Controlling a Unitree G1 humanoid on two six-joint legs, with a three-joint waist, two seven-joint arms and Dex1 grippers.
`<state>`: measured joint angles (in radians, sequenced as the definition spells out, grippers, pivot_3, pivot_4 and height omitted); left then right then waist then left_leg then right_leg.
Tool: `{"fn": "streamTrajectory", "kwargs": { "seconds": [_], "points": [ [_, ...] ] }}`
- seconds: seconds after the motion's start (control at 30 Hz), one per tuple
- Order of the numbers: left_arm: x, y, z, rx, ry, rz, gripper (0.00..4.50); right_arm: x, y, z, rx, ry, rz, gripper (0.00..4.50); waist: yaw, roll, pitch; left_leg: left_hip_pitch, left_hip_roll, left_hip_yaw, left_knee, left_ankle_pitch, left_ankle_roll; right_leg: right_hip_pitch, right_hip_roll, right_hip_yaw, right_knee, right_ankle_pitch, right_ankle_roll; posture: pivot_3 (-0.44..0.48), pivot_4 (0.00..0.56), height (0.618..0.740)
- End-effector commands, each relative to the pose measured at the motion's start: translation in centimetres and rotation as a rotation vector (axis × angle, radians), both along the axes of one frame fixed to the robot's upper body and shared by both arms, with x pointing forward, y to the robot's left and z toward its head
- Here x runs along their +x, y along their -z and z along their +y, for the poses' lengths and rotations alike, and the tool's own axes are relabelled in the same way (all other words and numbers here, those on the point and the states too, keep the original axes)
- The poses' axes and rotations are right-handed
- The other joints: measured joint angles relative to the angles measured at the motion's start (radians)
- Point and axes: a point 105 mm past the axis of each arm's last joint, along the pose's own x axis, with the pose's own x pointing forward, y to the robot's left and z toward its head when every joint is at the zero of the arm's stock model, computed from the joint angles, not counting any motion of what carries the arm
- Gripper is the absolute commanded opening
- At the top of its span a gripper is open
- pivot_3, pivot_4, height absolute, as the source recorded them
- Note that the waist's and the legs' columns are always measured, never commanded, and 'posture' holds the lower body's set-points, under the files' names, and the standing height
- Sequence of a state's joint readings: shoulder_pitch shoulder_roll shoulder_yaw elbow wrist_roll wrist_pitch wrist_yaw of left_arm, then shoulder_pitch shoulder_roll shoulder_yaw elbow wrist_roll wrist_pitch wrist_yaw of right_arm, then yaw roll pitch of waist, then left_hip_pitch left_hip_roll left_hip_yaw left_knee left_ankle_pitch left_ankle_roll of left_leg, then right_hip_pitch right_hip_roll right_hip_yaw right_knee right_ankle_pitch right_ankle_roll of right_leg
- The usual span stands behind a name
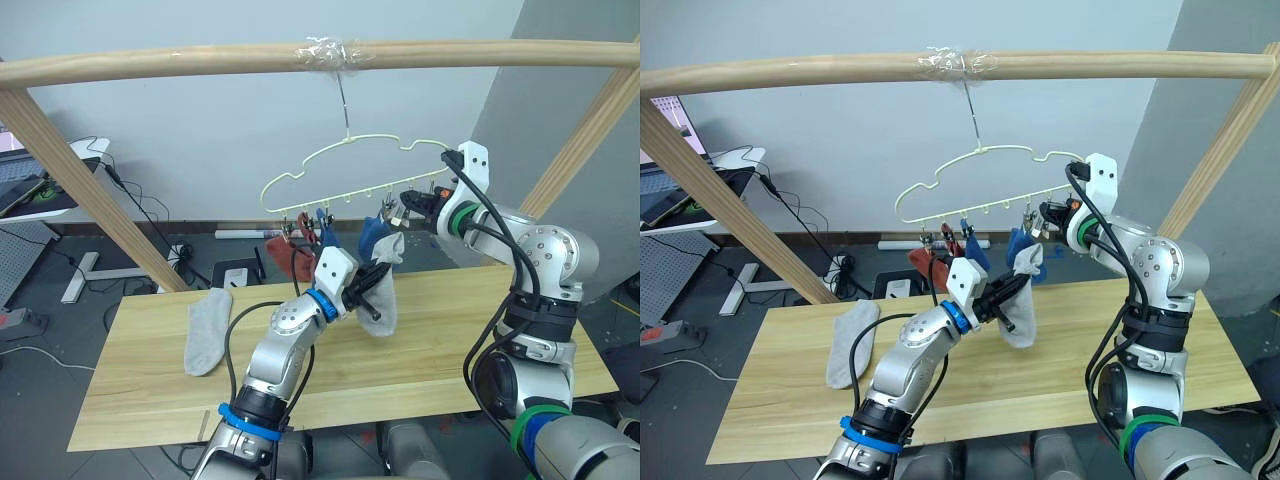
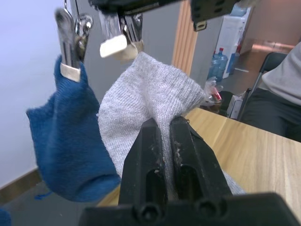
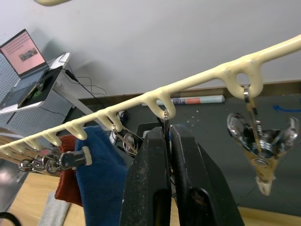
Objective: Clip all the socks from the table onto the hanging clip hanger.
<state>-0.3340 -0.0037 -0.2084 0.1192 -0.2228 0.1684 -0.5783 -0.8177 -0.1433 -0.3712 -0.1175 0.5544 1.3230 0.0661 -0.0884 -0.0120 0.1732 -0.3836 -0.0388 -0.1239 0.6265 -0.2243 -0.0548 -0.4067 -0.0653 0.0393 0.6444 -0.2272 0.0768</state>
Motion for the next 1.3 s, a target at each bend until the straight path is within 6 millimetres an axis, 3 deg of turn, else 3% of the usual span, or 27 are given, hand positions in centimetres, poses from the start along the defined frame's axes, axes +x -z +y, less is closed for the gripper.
{"fn": "streamTrajectory", "kwargs": {
  "seconds": [0.03, 0.17, 0.67, 0.77, 1.1, 1.23, 1.3],
  "points": [
    [0.4, -1.6, -0.5, -0.035, 0.000, -0.054, 0.05, -0.2, -1.5, -0.3, 0.014, 0.019, -0.042, 0.00, 0.000, 0.000, 0.000, 0.000, 0.000, 0.000, 0.000, 0.000, 0.000, 0.000, 0.000, 0.000, 0.000, 0.000, 0.000, -0.166, 0.128, 0.740],
    [1.1, -2.7, -0.3, -0.063, -0.022, -0.088, 0.05, -0.2, -1.5, -0.4, 0.016, 0.021, -0.037, 0.00, -0.001, 0.000, 0.000, 0.000, 0.000, 0.000, 0.000, 0.000, 0.000, 0.000, 0.000, 0.000, 0.000, 0.000, 0.000, -0.165, 0.127, 0.740],
    [1.5, -3.1, -1.6, -0.088, -0.023, -0.085, 0.05, -0.9, -1.2, 0.4, 0.032, -0.004, -0.020, 0.00, -0.002, 0.000, 0.000, 0.000, 0.000, 0.000, 0.000, 0.000, 0.000, 0.000, 0.000, 0.000, -0.001, 0.000, 0.000, -0.175, 0.113, 0.740],
    [1.5, -3.2, -1.6, -0.089, -0.020, -0.087, 0.00, -1.1, -1.0, 0.4, 0.037, -0.006, -0.017, 0.75, -0.005, 0.000, 0.000, 0.000, 0.000, 0.000, 0.000, 0.000, 0.000, 0.000, 0.000, 0.000, -0.001, 0.000, 0.000, -0.172, 0.108, 0.740],
    [0.9, -3.2, -2.3, -0.151, 0.032, -0.024, 0.00, -2.1, -1.4, -0.3, 0.072, -0.049, -0.066, 4.30, -0.022, 0.000, 0.000, -0.001, 0.000, 0.000, 0.000, 0.000, 0.000, 0.000, 0.000, 0.000, -0.001, 0.000, 0.000, -0.176, 0.099, 0.740],
    [1.1, -3.4, -2.5, -0.213, 0.042, 0.050, 0.00, -3.2, -2.1, -0.6, 0.088, -0.083, -0.105, 4.46, -0.026, 0.000, 0.000, -0.001, 0.000, 0.000, 0.000, 0.000, 0.000, 0.000, 0.000, 0.000, -0.001, 0.000, 0.001, -0.188, 0.099, 0.740],
    [1.2, -3.4, -2.6, -0.241, 0.051, 0.086, 0.56, -3.7, -2.5, -0.9, 0.087, -0.093, -0.128, 4.50, -0.027, 0.000, 0.000, -0.001, 0.000, 0.000, 0.000, 0.000, 0.000, 0.000, 0.000, 0.000, 0.000, 0.000, 0.001, -0.193, 0.098, 0.740]
  ]
}}
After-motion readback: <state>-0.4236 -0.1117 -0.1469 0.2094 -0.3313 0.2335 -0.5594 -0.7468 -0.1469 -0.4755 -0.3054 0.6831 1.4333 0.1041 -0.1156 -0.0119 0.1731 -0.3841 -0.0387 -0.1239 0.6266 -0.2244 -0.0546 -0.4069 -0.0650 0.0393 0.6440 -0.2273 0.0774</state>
